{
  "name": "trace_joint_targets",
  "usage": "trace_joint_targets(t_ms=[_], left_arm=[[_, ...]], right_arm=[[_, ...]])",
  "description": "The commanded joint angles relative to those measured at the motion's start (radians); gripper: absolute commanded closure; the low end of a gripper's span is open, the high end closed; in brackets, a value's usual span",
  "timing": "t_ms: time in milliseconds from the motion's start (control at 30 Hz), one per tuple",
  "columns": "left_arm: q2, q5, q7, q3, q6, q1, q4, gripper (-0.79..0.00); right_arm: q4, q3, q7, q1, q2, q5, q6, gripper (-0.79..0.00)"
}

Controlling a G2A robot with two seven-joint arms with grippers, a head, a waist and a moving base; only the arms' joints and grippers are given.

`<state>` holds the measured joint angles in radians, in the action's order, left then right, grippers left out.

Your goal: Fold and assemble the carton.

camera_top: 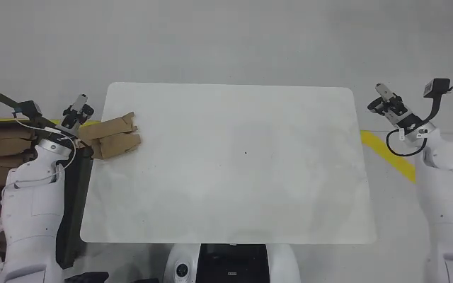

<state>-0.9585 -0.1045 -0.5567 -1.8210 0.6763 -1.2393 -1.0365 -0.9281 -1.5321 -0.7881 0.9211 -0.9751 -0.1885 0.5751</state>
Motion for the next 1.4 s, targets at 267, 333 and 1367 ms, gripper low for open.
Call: trace_joint_targets(t_ms=[267, 333, 1367], left_arm=[[0.039, 0.041, 0.024, -0.151, -0.084, -0.039, 0.142, -0.785], [0.046, 0.029, 0.019, -0.178, -0.098, -0.04, 0.184, -0.785], [0.028, 0.124, -0.101, -0.021, 0.007, 0.263, 0.697, -0.785]], right_arm=[[0.0, 0.0, 0.0, 0.0, 0.0, 0.0, 0.0, -0.785], [0.0, 0.0, 0.0, 0.0, 0.0, 0.0, 0.0, -0.785], [0.0, 0.0, 0.0, 0.0, 0.0, 0.0, 0.0, -0.785]])
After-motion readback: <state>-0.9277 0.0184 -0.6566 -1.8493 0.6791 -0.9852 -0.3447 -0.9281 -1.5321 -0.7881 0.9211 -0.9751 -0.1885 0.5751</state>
